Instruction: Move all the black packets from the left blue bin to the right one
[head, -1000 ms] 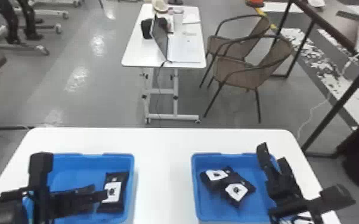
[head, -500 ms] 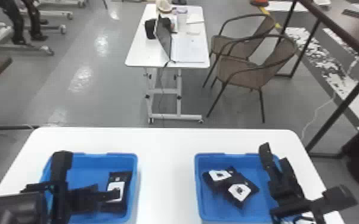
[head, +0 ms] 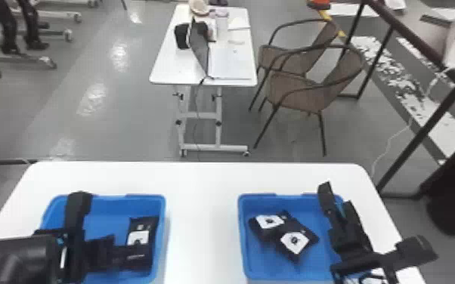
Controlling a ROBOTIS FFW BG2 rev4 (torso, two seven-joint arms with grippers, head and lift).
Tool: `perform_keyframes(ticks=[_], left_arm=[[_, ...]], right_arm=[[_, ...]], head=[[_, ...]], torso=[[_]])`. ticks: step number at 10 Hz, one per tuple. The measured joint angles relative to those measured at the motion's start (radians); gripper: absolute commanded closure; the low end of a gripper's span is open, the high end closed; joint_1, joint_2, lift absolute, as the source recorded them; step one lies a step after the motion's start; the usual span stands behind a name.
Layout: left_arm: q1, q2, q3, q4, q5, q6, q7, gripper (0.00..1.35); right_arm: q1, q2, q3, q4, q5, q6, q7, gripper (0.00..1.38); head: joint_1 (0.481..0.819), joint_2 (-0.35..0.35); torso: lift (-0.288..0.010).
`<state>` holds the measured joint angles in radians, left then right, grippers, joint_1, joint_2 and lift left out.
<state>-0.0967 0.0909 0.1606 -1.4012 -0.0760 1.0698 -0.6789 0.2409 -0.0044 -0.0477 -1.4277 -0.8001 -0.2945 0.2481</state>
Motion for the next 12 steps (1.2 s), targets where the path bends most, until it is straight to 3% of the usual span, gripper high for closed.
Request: perform_keyframes(ticks=[2, 4, 6, 7, 12], left_arm=[[-0.009, 0.017, 0.0, 0.024, 0.001, 0.01, 0.0, 0.75], [-0.02, 0.035, 0.0, 0.069, 0.02, 0.024, 0.001, 0.7], [-0.024, 0.04, 0.001, 0.091, 0.025, 0.033, -0.001, 0.29], [-0.025, 0.041, 0.0, 0.092, 0.024, 0.029, -0.001, 0.19], [-0.048, 0.048, 0.001, 0.125, 0.047, 0.003, -0.004, 0.2]], right_arm=[[-0.001, 0.003, 0.0, 0.005, -0.009, 0.0, 0.008, 0.14], [-0.002, 0.004, 0.0, 0.01, -0.021, 0.0, 0.015, 0.14], [-0.003, 0.004, 0.0, 0.011, -0.025, 0.001, 0.018, 0.14], [-0.003, 0.004, 0.0, 0.012, -0.029, 0.002, 0.02, 0.14], [-0.002, 0.004, 0.0, 0.019, -0.047, 0.006, 0.03, 0.14]], head=[[0.695, -0.053], [0.695, -0.046], [0.695, -0.043], [0.695, -0.042], [0.695, -0.042]], torso=[[0.0], [0.0], [0.0], [0.0], [0.0]])
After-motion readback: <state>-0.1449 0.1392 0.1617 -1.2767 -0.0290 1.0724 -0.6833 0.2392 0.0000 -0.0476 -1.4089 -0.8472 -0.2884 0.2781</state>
